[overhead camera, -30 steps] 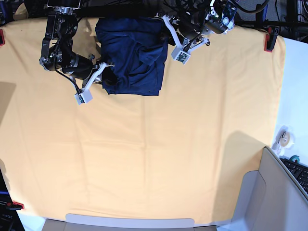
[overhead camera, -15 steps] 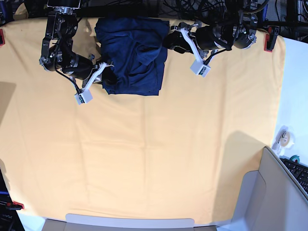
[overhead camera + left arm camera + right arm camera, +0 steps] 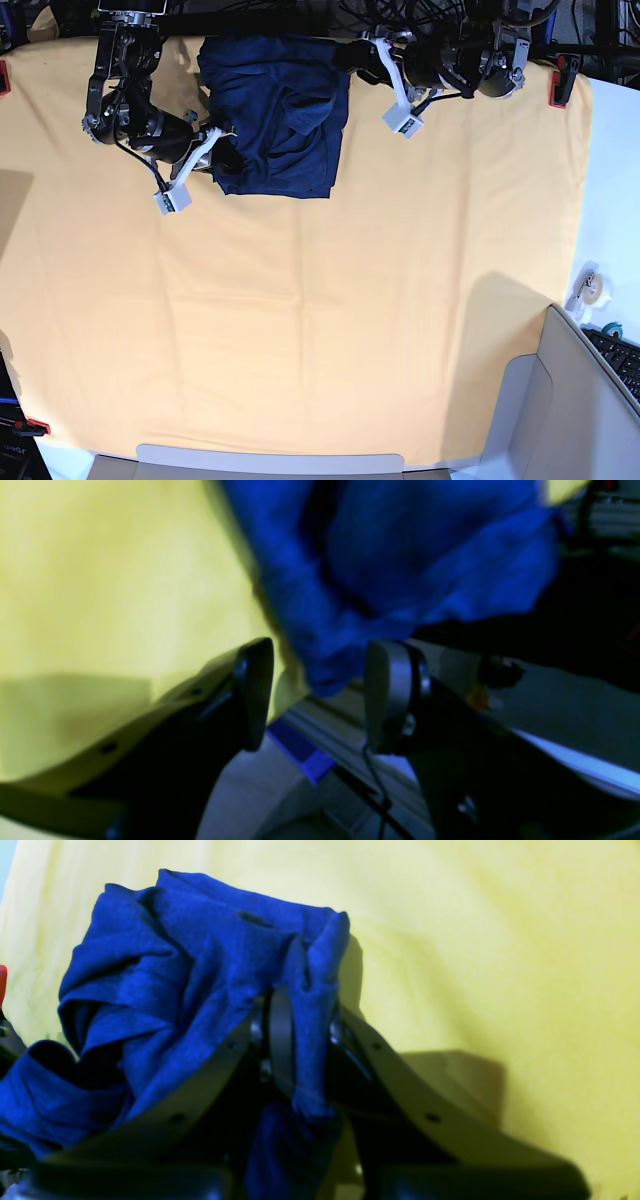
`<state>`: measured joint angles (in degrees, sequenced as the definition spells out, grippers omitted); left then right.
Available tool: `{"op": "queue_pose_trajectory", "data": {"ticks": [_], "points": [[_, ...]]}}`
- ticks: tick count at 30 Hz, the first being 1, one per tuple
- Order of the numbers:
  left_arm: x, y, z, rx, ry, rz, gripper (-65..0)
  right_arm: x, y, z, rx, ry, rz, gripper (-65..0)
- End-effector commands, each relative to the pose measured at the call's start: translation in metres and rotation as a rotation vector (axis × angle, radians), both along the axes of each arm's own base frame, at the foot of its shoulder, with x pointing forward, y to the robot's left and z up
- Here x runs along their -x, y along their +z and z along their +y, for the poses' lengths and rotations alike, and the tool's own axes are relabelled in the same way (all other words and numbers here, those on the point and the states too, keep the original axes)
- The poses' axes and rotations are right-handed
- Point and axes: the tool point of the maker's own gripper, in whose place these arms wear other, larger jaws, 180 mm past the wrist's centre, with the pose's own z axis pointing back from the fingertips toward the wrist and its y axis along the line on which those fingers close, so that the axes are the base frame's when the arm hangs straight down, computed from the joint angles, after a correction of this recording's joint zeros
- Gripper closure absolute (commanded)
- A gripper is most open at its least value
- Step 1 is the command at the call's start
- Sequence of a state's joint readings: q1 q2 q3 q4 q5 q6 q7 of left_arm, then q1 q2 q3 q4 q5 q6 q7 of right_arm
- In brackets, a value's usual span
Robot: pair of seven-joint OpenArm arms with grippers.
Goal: Fold the T-shirt properly
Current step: 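Hold the navy bundle with both grippers, shifting the left gripper outward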
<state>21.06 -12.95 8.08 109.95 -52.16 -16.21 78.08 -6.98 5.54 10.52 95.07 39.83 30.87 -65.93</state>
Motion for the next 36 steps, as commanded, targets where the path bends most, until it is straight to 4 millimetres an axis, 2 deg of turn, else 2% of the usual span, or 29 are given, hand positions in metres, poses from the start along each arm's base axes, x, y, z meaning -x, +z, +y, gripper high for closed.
{"op": "queue_pose_trajectory", "data": {"ticks": [1, 6, 10, 16, 21, 27, 32, 36], "points": [[-0.006, 0.005, -0.002, 0.018, -0.005, -0.013, -29.5, -0.002, 0.005, -0.001, 0.007, 0.006, -0.016, 0.0], [-0.009, 0.003, -0.001, 0.019, -0.001, -0.012, -30.2, 0.0, 0.003, -0.002, 0.008, 0.005, -0.01, 0.0], [-0.01, 0.004, -0.003, 0.025, 0.0, -0.012, -34.6, 0.001, 0.003, -0.002, 0.008, 0.005, -0.009, 0.0], [-0.009, 0.018, -0.015, 0.13, 0.005, 0.001, -38.8, 0.001, 0.003, -0.002, 0.008, 0.005, -0.01, 0.0], [-0.009, 0.023, -0.019, 0.167, 0.007, 0.004, -39.5, 0.001, 0.003, -0.002, 0.008, 0.005, -0.01, 0.0], [-0.008, 0.017, -0.017, 0.158, 0.015, 0.023, -39.5, 0.001, 0.003, -0.002, 0.008, 0.005, -0.009, 0.0], [-0.026, 0.004, -0.013, 0.157, 0.043, 0.043, -39.5, 0.001, 0.003, -0.002, 0.008, 0.005, -0.009, 0.0], [-0.027, 0.005, -0.013, 0.158, 0.043, 0.043, -39.6, 0.001, 0.003, -0.002, 0.008, 0.004, -0.009, 0.0]]}}
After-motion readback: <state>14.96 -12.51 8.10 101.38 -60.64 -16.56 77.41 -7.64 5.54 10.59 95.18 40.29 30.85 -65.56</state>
